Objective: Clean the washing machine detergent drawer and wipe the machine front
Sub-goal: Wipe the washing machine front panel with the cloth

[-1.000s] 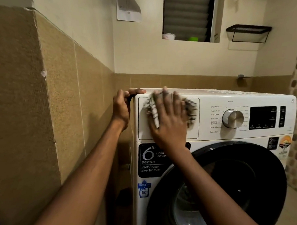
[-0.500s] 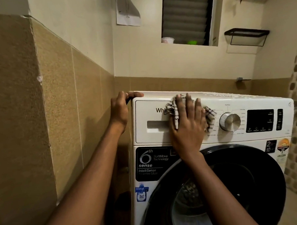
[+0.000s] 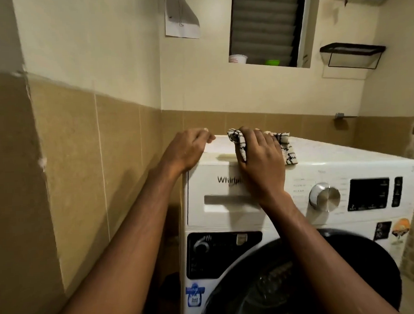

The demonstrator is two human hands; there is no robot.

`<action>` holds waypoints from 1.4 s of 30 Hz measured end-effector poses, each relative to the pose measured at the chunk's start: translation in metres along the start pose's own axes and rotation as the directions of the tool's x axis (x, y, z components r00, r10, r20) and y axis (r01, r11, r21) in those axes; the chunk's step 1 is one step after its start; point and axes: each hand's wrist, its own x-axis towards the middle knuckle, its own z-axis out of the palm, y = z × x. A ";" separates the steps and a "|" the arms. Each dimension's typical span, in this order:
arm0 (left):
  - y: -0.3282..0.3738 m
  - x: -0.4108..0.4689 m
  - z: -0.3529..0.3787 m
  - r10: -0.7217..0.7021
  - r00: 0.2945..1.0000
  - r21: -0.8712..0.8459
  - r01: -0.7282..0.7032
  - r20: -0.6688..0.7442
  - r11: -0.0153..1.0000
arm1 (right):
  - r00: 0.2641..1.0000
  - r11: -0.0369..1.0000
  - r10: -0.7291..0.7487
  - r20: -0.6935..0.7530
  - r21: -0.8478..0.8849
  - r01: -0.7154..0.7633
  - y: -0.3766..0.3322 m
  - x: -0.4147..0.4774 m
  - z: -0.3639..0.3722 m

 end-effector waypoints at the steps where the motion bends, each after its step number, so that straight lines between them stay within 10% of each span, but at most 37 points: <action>1: 0.001 0.008 0.001 -0.011 1.000 0.041 0.010 0.013 0.999 | 1.000 1.000 0.009 0.014 0.025 -0.009 0.004 0.012 0.001; 16: 0.104 0.197 -0.067 0.107 0.970 0.447 0.002 -0.219 0.894 | 0.995 0.976 0.047 0.084 0.207 -0.063 0.030 0.252 0.005; 42: 0.299 0.326 -0.161 0.169 0.982 0.363 -0.129 -0.082 0.923 | 0.997 0.996 0.059 0.047 0.060 -0.061 0.051 0.467 -0.134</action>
